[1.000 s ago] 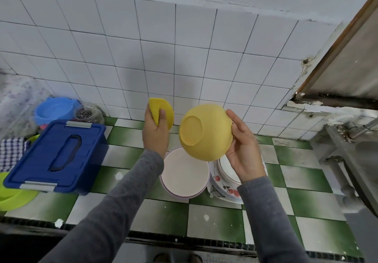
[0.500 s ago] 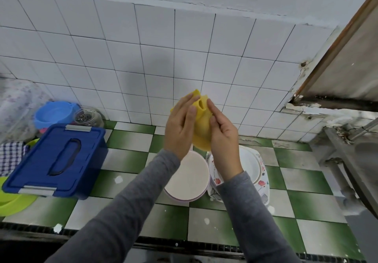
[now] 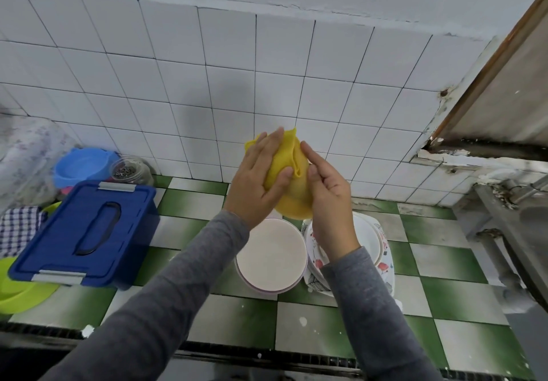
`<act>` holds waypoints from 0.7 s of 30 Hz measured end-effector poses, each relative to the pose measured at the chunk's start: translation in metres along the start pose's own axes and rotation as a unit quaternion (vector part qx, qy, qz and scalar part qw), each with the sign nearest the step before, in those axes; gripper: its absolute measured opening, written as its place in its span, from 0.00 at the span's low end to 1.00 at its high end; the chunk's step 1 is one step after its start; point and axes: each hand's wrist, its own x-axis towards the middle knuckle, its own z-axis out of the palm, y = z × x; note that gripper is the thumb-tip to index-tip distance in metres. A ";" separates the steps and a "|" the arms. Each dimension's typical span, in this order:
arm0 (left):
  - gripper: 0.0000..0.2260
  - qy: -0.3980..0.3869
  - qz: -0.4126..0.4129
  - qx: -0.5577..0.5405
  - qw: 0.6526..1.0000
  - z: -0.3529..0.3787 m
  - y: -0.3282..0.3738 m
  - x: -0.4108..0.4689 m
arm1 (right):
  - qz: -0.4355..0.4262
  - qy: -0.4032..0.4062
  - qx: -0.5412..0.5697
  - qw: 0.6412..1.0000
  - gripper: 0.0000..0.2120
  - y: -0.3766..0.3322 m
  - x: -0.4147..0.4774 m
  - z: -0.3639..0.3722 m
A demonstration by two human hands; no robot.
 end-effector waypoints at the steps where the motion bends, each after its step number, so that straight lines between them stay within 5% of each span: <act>1: 0.26 0.001 -0.018 -0.011 1.000 -0.003 0.000 0.002 | -0.002 -0.007 0.001 1.000 0.16 -0.001 0.001 -0.002; 6: 0.21 -0.009 -0.096 -0.130 0.987 -0.016 -0.003 0.012 | -0.004 -0.053 0.006 0.999 0.13 -0.008 0.011 -0.018; 14: 0.28 0.047 -0.272 -0.296 0.914 -0.015 -0.009 0.017 | 0.059 0.043 0.218 0.973 0.14 -0.011 0.021 -0.019; 21: 0.25 0.199 -0.200 -0.278 0.918 0.024 0.005 0.004 | 0.106 0.136 0.404 0.898 0.14 -0.012 0.023 0.002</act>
